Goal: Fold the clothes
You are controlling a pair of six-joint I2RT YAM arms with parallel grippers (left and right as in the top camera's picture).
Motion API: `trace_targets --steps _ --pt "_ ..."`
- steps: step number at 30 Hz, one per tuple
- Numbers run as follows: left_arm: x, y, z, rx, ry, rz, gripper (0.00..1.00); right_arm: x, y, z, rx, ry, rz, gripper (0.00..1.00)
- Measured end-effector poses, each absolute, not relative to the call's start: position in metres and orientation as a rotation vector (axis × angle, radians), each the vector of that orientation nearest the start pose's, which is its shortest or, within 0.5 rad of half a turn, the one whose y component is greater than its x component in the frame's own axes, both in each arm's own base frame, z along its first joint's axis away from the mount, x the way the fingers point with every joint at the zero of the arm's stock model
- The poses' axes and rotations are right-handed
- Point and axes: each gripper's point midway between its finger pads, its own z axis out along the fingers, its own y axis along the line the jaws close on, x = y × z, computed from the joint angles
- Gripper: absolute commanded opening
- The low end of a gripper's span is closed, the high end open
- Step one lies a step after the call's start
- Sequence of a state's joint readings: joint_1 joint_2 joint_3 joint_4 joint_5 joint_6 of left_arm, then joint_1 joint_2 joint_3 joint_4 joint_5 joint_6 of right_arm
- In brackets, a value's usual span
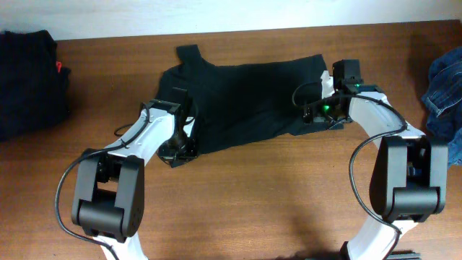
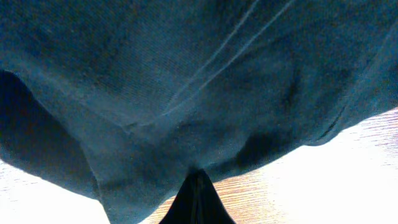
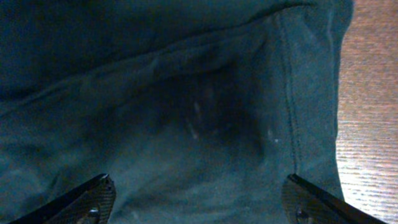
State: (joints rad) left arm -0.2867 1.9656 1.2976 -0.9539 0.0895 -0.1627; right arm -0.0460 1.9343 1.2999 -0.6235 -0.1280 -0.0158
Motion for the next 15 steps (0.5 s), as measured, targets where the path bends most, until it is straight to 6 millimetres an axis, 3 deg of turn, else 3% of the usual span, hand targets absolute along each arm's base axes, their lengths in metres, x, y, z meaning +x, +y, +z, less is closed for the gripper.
trace_targets --steps 5,6,11,12,15 --pt "0.323 -0.102 0.007 0.174 3.195 -0.045 0.02 0.419 0.001 0.029 -0.014 2.835 0.149 0.85" --pt "0.324 -0.1 0.007 0.167 3.192 -0.024 0.02 0.419 0.0 0.029 -0.02 2.837 0.144 0.78" --pt "0.329 -0.097 0.007 0.147 3.172 0.015 0.02 0.418 -0.001 0.029 -0.035 2.842 0.128 0.1" --pt "0.33 -0.096 0.007 0.143 3.166 0.018 0.02 0.418 -0.001 0.029 -0.039 2.842 0.126 0.04" --pt "0.334 -0.096 0.007 0.135 3.151 0.024 0.02 0.418 -0.002 0.028 -0.031 2.842 0.123 0.04"
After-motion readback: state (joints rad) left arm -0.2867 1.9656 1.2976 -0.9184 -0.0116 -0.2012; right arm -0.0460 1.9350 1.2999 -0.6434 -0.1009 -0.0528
